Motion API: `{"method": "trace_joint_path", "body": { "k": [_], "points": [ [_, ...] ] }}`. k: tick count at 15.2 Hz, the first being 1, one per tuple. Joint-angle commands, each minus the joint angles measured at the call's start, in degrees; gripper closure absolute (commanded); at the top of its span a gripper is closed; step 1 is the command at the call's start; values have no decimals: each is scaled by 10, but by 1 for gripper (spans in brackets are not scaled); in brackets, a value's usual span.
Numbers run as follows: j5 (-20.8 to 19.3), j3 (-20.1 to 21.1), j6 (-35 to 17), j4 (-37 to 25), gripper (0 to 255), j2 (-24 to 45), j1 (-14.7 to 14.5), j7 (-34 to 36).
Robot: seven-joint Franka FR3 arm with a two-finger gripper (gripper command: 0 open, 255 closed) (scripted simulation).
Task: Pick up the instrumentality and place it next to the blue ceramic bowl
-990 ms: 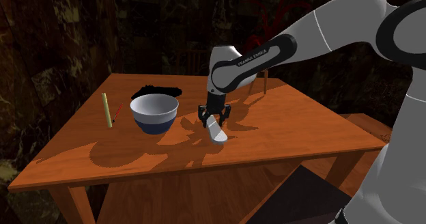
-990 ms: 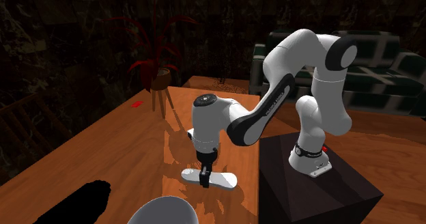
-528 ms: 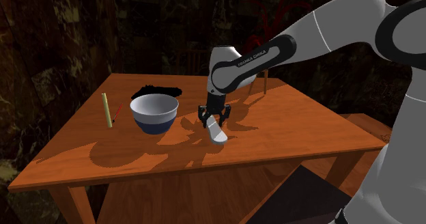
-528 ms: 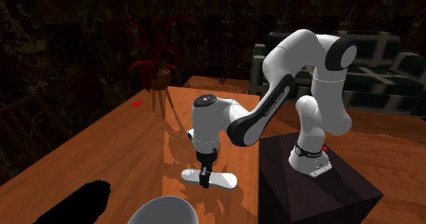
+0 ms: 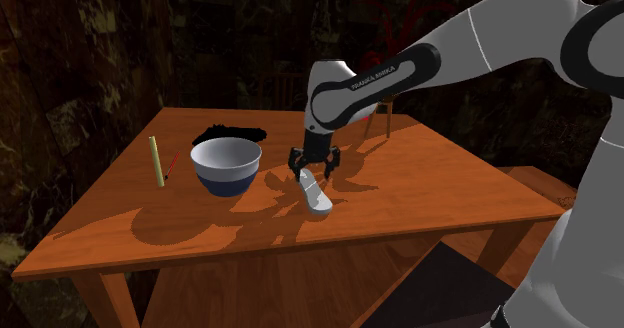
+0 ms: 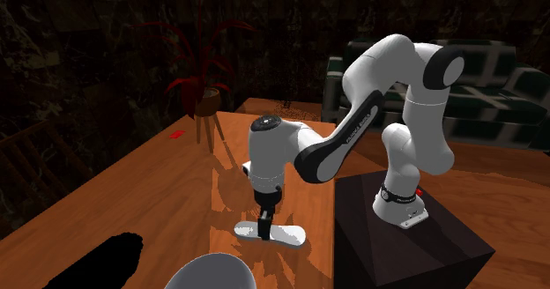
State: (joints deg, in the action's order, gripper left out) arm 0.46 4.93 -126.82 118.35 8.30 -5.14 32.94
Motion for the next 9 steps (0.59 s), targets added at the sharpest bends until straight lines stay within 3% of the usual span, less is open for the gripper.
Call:
{"method": "trace_joint_path", "body": {
  "k": [1,9],
  "points": [
    [1,-1,31,-20,0,-11,2,-3],
    [2,-1,46,-27,0,-18,2,-3]
  ]
}}
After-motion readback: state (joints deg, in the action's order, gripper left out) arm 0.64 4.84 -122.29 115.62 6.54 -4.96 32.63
